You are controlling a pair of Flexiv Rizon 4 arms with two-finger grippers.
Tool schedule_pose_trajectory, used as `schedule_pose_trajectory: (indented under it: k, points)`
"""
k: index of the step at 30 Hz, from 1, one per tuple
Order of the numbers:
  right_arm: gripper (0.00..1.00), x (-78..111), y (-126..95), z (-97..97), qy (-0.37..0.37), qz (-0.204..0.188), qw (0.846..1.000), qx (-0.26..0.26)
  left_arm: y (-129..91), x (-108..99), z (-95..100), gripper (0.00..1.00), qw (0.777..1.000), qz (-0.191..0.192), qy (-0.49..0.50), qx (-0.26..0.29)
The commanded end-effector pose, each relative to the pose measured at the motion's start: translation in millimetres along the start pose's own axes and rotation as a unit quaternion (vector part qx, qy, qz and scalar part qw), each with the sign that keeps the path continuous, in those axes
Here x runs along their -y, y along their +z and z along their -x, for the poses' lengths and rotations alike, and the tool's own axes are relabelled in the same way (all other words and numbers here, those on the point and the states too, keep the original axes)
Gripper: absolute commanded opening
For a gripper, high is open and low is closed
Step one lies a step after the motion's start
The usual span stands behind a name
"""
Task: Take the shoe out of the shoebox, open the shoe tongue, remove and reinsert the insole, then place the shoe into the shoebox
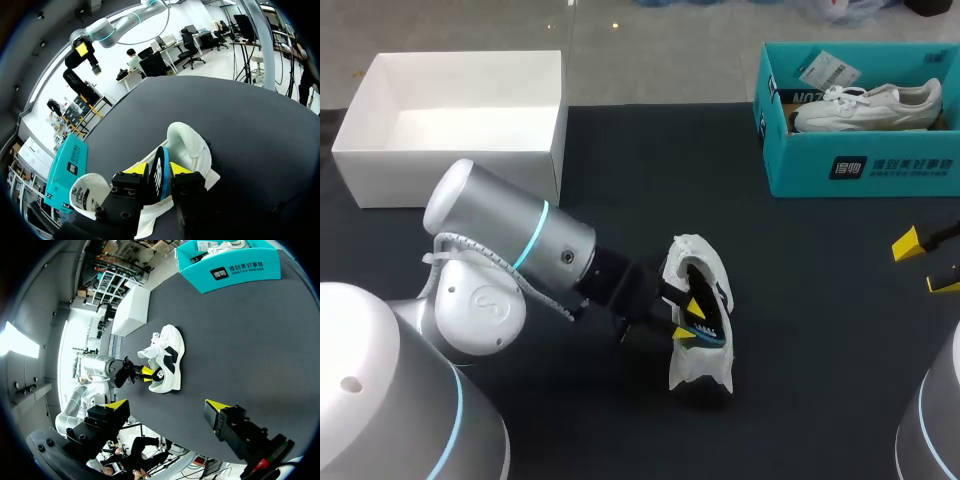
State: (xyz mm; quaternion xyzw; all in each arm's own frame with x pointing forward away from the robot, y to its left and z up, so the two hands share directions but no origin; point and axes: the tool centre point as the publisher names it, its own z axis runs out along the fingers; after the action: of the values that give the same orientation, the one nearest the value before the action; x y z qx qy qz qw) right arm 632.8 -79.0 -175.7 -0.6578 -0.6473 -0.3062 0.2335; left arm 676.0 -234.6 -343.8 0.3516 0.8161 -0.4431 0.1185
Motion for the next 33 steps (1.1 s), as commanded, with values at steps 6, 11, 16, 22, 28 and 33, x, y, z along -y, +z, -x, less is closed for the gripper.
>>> schedule_pose_trajectory:
  k: [6,11,16,22,28,33]
  points:
    - [1.0,9.4,-1,-0.5,0.001,0.037,0.999,0.001,21,-2,-2.4,0.0,1.0,-0.025,-0.008,-0.016]
    - [1.0,9.4,-1,-0.5,0.001,0.037,0.999,0.001,23,1,-3.9,0.0,0.999,-0.03,-0.007,-0.028]
    - [1.0,9.4,-1,-0.5,0.001,0.037,0.999,0.001,5,17,-2.9,1.0,0.999,-0.043,-0.007,-0.018]
    - [1.0,9.4,-1,-0.5,0.001,0.037,0.999,0.001,-19,31,-0.6,1.0,0.998,-0.061,-0.011,-0.002]
    - [1.0,9.4,-1,-0.5,0.001,0.037,0.999,0.001,-39,30,11.9,0.74,0.997,-0.065,0.002,-0.047]
    - [1.0,9.4,-1,-0.5,0.001,0.037,0.999,0.001,-49,34,20.3,0.0,0.986,-0.055,0.034,-0.15]
